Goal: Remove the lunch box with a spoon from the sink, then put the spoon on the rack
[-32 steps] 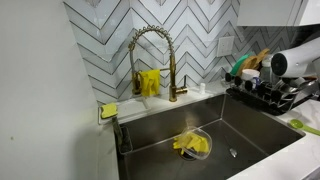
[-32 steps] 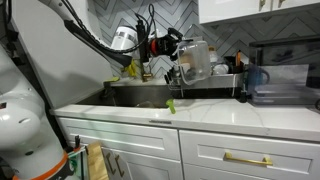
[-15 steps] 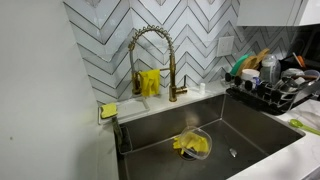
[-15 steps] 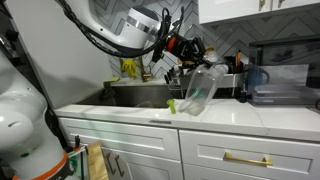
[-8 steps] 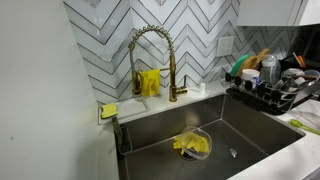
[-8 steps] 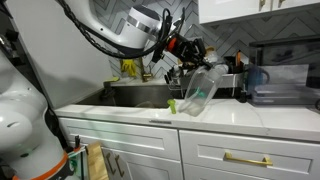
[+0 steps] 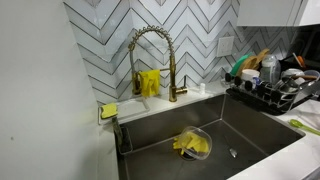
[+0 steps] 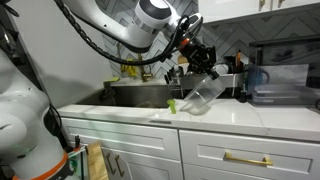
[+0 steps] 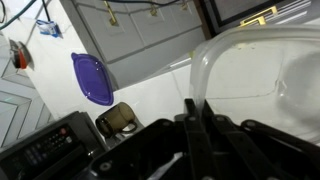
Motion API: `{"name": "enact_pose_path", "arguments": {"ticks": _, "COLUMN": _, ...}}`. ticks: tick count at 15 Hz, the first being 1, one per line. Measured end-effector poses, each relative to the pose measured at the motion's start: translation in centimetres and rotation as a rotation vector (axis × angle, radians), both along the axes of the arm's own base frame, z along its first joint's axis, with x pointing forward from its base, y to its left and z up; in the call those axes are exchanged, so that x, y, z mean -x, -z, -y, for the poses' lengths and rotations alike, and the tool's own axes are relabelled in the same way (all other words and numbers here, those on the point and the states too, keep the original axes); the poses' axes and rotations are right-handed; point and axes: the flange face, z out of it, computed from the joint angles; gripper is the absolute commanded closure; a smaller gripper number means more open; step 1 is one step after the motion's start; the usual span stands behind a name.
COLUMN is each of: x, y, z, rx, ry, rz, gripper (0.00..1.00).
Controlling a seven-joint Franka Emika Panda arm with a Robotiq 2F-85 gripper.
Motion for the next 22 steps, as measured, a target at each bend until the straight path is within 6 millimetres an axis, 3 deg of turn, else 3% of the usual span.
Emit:
{"name": "enact_pose_path", "arguments": {"ticks": 5, "x": -1.3, "y": 1.9, "z": 1.4, "rx": -0.186, "ry": 0.056, "rz": -0.014, "gripper": 0.98}}
{"name": "enact_pose_path", "arguments": {"ticks": 12, "x": -2.9, "y": 3.4, "z": 4.8, "rx": -0.275, "ry": 0.104, "rz": 0.083, "gripper": 0.98}}
{"name": "enact_pose_path", "arguments": {"ticks": 13, "x": -3.1, "y": 3.7, "z": 5.2, "rx": -0.285, "ry": 0.109, "rz": 0.097, "gripper": 0.93}}
{"name": "enact_pose_path", "arguments": {"ticks": 14, "x": -3.2, "y": 4.0, "z": 5.6, "rx": -0.296, "ry": 0.119, "rz": 0.104, "gripper": 0.68}}
{"name": "enact_pose_path", "arguments": {"ticks": 16, "x": -3.5, "y": 4.6, "z": 6.3, "rx": -0.304, "ry": 0.142, "rz": 0.105, "gripper": 0.61}}
{"name": "enact_pose_path", "arguments": {"ticks": 22, "x": -4.4, "y": 4.3, "z": 6.6, "rx": -0.313, "ry": 0.159, "rz": 0.133, "gripper": 0.14}}
